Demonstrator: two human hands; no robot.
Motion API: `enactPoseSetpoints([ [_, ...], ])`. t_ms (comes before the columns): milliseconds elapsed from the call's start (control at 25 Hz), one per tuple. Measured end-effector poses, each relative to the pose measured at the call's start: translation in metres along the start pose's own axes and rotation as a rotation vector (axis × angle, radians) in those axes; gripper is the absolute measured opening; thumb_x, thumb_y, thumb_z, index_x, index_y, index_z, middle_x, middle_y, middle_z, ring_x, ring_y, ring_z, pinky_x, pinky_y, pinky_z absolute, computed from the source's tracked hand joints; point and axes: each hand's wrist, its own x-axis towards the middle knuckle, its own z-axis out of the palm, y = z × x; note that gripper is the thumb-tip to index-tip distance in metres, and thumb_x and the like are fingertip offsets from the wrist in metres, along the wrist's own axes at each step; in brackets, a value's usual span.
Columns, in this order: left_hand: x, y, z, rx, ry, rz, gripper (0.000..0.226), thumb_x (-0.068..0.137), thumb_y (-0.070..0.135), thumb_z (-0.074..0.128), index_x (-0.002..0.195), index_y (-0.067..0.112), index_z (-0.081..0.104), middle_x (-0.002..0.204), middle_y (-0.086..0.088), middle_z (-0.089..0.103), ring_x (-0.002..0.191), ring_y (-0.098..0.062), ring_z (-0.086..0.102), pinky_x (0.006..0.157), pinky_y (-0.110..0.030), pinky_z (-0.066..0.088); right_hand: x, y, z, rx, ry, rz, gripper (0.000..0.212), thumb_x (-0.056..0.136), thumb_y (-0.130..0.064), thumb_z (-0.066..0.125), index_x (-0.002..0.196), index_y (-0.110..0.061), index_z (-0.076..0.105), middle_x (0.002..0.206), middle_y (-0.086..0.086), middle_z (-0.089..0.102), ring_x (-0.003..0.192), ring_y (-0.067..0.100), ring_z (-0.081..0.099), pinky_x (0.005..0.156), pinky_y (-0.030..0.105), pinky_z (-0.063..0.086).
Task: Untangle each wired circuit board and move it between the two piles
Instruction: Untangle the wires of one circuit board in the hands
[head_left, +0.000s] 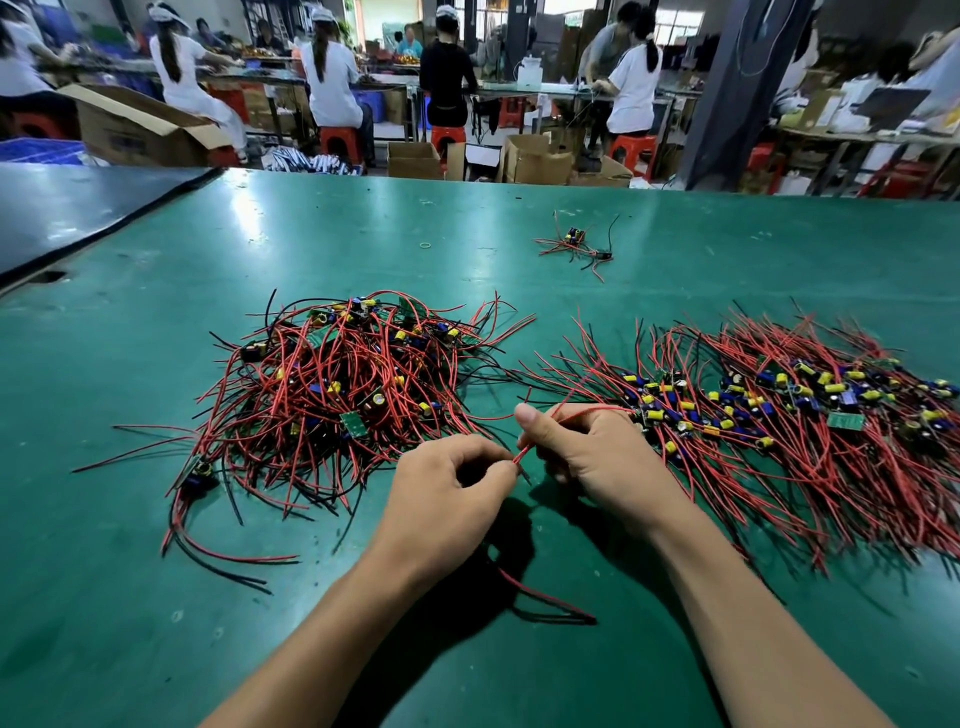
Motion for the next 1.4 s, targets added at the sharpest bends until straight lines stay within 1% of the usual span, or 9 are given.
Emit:
enactPoseSetpoints([
  [120, 0.001, -0.002, -0.003, -0.126, -0.02, -0.062, 0.019, 0.089, 0.019, 0.068, 0.071, 0.014, 0.071, 0.058, 0.002, 0.061, 0.054, -0.012, 0.052, 0.057, -0.028, 0.045, -0.004, -0.002, -0.002, 0.255, -0.216, 0.034, 0.02, 0.077, -0.036, 0.081, 0.083, -0.018, 0.076, 0.068, 0.005, 0.066, 0.051, 0.011, 0.056, 0.047, 0.02, 0.046],
  [240, -0.001, 0.0, -0.005, -0.318, -0.094, -0.146, 0.021, 0.093, 0.018, 0.064, 0.073, 0.011, 0.068, 0.062, -0.003, 0.061, 0.057, -0.014, 0.054, 0.059, -0.031, 0.045, -0.004, -0.003, -0.005, 0.307, -0.239, 0.018, 0.015, 0.075, -0.026, 0.083, 0.083, -0.015, 0.077, 0.076, 0.006, 0.07, 0.055, 0.013, 0.062, 0.051, 0.02, 0.048],
  [400, -0.004, 0.005, 0.0, -0.498, -0.191, -0.175, 0.018, 0.096, 0.014, 0.06, 0.081, 0.008, 0.068, 0.074, -0.008, 0.072, 0.063, -0.018, 0.064, 0.062, -0.032, 0.051, -0.004, -0.006, -0.002, 0.377, -0.196, 0.06, 0.022, 0.072, -0.036, 0.082, 0.066, -0.019, 0.069, 0.068, 0.006, 0.066, 0.046, 0.012, 0.056, 0.043, 0.02, 0.043],
  [640, -0.004, 0.006, 0.009, -0.553, -0.19, -0.2, 0.01, 0.095, 0.004, 0.058, 0.088, -0.001, 0.062, 0.075, -0.011, 0.071, 0.064, -0.022, 0.069, 0.06, -0.033, 0.059, 0.001, -0.009, 0.015, 0.455, -0.042, 0.306, 0.041, 0.078, -0.054, 0.071, 0.066, -0.016, 0.062, 0.056, -0.002, 0.047, 0.039, 0.009, 0.039, 0.041, 0.025, 0.043],
  [760, -0.003, 0.006, 0.01, -0.489, -0.147, -0.198, 0.011, 0.096, 0.003, 0.057, 0.086, 0.0, 0.061, 0.069, -0.006, 0.071, 0.06, -0.022, 0.069, 0.058, -0.031, 0.058, 0.002, -0.005, 0.02, 0.457, -0.001, 0.285, 0.038, 0.087, -0.049, 0.068, 0.074, -0.014, 0.061, 0.058, -0.001, 0.047, 0.04, 0.01, 0.037, 0.041, 0.025, 0.041],
  [1040, 0.001, 0.007, 0.002, -0.713, -0.19, -0.36, 0.022, 0.093, 0.0, 0.055, 0.073, 0.007, 0.058, 0.061, -0.016, 0.062, 0.045, -0.026, 0.059, 0.042, -0.027, 0.051, -0.009, 0.0, 0.017, 0.479, -0.368, 0.177, 0.039, 0.09, -0.041, 0.072, 0.117, -0.012, 0.073, 0.06, 0.007, 0.053, 0.045, 0.019, 0.052, 0.048, 0.028, 0.05],
  [1200, 0.002, 0.009, 0.0, -0.762, -0.249, -0.382, 0.017, 0.093, 0.0, 0.055, 0.077, 0.006, 0.053, 0.06, -0.013, 0.058, 0.044, -0.023, 0.056, 0.039, -0.023, 0.046, -0.006, -0.002, 0.008, 0.282, -0.204, 0.049, 0.038, 0.091, -0.045, 0.067, 0.107, -0.012, 0.078, 0.058, -0.001, 0.062, 0.044, 0.008, 0.054, 0.043, 0.017, 0.042],
  [1280, 0.004, 0.01, 0.0, -0.767, -0.28, -0.378, 0.014, 0.093, 0.0, 0.054, 0.079, 0.005, 0.053, 0.061, -0.012, 0.058, 0.045, -0.021, 0.055, 0.038, -0.023, 0.044, -0.003, -0.001, 0.002, 0.11, -0.11, -0.033, 0.037, 0.096, -0.044, 0.062, 0.099, -0.012, 0.08, 0.052, -0.011, 0.058, 0.043, -0.003, 0.047, 0.043, 0.008, 0.034],
  [1400, 0.004, 0.011, -0.001, -0.726, -0.318, -0.356, 0.012, 0.093, 0.001, 0.054, 0.082, 0.004, 0.052, 0.062, -0.012, 0.058, 0.046, -0.02, 0.054, 0.038, -0.022, 0.043, 0.002, 0.004, -0.001, 0.056, 0.048, -0.088, 0.043, 0.094, -0.047, 0.063, 0.085, -0.009, 0.08, 0.049, -0.014, 0.05, 0.041, 0.0, 0.037, 0.042, 0.009, 0.027],
])
